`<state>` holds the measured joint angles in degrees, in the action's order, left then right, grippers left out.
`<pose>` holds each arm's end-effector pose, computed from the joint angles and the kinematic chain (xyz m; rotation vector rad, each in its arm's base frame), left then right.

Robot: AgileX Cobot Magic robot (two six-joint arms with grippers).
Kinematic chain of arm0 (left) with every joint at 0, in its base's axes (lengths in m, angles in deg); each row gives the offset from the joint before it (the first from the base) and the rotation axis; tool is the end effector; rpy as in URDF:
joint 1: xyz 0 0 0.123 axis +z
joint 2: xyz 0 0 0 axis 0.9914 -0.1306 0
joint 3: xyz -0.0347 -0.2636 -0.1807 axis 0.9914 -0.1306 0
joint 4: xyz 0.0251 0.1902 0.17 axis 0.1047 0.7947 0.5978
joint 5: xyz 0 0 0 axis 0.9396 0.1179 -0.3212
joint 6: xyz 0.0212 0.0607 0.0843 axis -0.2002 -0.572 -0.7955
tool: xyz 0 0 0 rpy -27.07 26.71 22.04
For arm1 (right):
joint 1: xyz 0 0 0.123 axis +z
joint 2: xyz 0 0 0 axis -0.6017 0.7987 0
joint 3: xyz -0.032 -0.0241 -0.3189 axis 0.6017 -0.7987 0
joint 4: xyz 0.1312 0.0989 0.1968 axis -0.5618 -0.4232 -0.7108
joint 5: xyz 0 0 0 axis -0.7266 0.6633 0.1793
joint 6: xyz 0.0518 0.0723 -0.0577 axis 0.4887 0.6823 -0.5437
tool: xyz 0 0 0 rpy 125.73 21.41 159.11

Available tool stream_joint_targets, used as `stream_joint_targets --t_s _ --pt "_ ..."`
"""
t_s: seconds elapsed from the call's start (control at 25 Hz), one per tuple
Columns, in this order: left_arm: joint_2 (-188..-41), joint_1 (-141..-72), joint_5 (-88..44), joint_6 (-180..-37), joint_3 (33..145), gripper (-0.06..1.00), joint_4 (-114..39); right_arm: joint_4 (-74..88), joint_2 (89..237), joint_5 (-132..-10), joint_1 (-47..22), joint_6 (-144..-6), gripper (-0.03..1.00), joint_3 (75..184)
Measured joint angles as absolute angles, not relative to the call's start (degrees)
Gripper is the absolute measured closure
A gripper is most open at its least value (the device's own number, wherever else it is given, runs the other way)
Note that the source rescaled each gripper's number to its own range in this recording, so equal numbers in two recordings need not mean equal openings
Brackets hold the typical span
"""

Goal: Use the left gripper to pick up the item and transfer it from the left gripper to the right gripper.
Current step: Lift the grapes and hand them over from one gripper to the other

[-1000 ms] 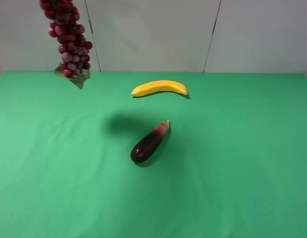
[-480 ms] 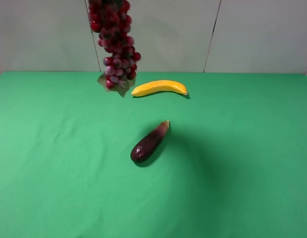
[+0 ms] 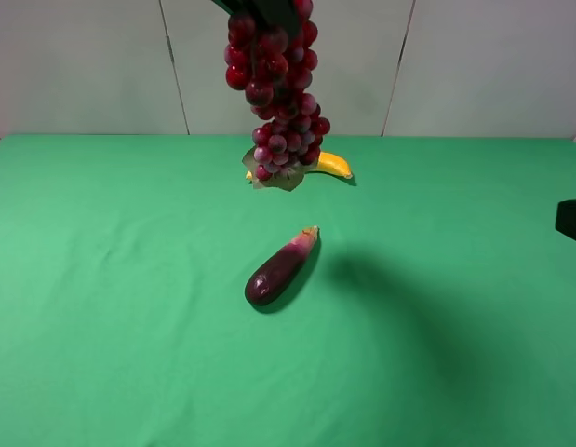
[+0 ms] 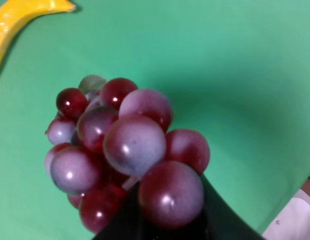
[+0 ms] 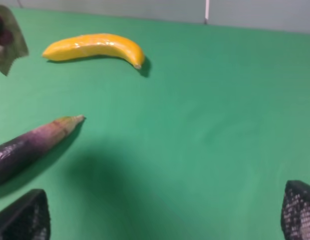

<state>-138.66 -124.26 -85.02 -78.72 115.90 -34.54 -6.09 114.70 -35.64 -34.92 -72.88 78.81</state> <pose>0.2757 -0.2710 0.4337 0.9834 2.3490 -0.5134 0.0608 0.0286 0.3000 -0.2903 2.1126 0.2312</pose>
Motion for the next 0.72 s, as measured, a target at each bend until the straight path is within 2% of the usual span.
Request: stream_joint_targets --t_s 0.72 --pt "-138.7 -124.7 -85.0 -80.9 115.9 0.94 -36.2 -20.5 140.8 -58.1 -18.8 -96.1 -0.03 78.9"
